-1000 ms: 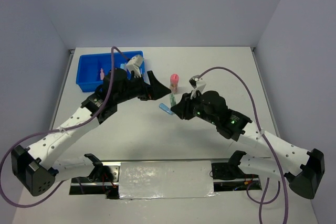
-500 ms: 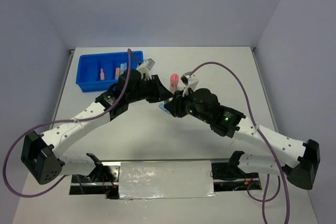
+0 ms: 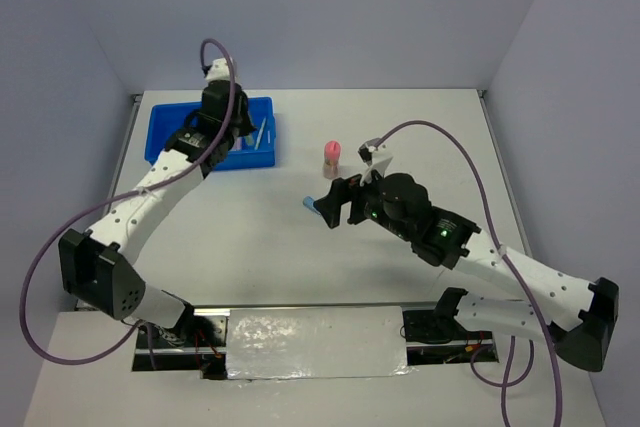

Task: Sort the stationery into containers
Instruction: Place the stationery in the storage box.

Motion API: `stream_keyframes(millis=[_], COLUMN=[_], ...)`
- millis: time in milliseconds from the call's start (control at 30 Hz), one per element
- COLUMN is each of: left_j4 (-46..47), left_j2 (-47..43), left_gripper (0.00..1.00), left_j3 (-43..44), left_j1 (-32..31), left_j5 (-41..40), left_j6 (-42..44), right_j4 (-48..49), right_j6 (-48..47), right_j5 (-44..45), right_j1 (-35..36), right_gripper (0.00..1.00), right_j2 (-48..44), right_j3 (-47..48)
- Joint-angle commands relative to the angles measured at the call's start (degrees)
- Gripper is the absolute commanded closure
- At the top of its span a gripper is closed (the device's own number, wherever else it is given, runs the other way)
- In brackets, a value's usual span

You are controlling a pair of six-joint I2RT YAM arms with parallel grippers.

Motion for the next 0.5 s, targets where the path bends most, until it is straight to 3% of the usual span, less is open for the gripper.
stream_keyframes(millis=[0, 100, 233, 333, 467], left_j4=[11.4, 17.7, 15.6, 16.0, 17.4], left_j2=[3.3, 8.7, 20.1, 24.2, 27.4], left_gripper=[0.96, 0.95, 0.98, 0.95, 0.84], left_j3=[-2.1, -0.5, 8.4, 10.6, 10.8], left_j1=[6.4, 10.5, 14.4, 18.7, 21.8], left_j5=[-10.0, -8.1, -6.9, -5.1, 0.1], left_j6=[15.8, 24.6, 31.9, 30.8, 28.1], right_j4=[-2.6, -5.1, -5.5, -4.7, -5.4], right_j6=[-2.0, -2.3, -2.1, -2.8, -4.3], right_j5=[1.8, 0.3, -2.3, -3.5, -5.4], right_j1=[-0.3, -0.3, -0.2, -0.2, -0.2], right_gripper=[0.04, 0.04, 0.04, 0.04, 0.04], right_j2=[-3.8, -6.6, -10.4, -11.3, -9.5], right_j3=[-0.3, -1.5, -4.5, -6.3, -5.6])
